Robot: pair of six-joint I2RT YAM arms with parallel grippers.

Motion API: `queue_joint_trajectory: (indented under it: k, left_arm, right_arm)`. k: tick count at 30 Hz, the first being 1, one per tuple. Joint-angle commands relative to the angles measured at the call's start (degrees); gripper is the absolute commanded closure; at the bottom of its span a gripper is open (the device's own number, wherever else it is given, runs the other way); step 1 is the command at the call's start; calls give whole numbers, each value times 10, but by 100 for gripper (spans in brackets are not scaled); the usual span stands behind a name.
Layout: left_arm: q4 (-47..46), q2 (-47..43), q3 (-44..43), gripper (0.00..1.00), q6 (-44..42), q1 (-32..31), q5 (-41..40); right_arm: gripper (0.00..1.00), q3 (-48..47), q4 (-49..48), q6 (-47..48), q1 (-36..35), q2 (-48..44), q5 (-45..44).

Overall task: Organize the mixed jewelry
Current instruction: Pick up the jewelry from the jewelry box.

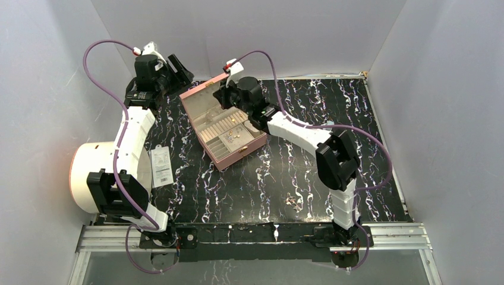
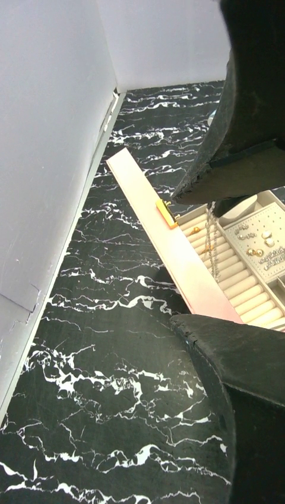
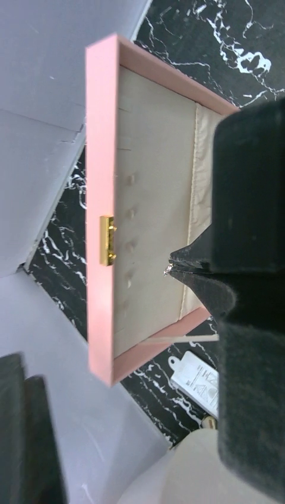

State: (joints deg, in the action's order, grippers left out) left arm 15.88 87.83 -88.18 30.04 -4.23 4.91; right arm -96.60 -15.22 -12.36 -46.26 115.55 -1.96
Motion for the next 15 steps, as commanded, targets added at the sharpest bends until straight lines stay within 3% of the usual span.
queue_joint_trajectory:
  k: [1, 15]
  left_arm:
    - [-7, -40, 10, 35, 31, -1, -18]
    - [34, -153, 133, 27, 41, -1, -74]
  right_arm:
    - [100, 8, -33, 20, 0, -56, 10]
    - [100, 13, 46, 37, 1, -168, 13]
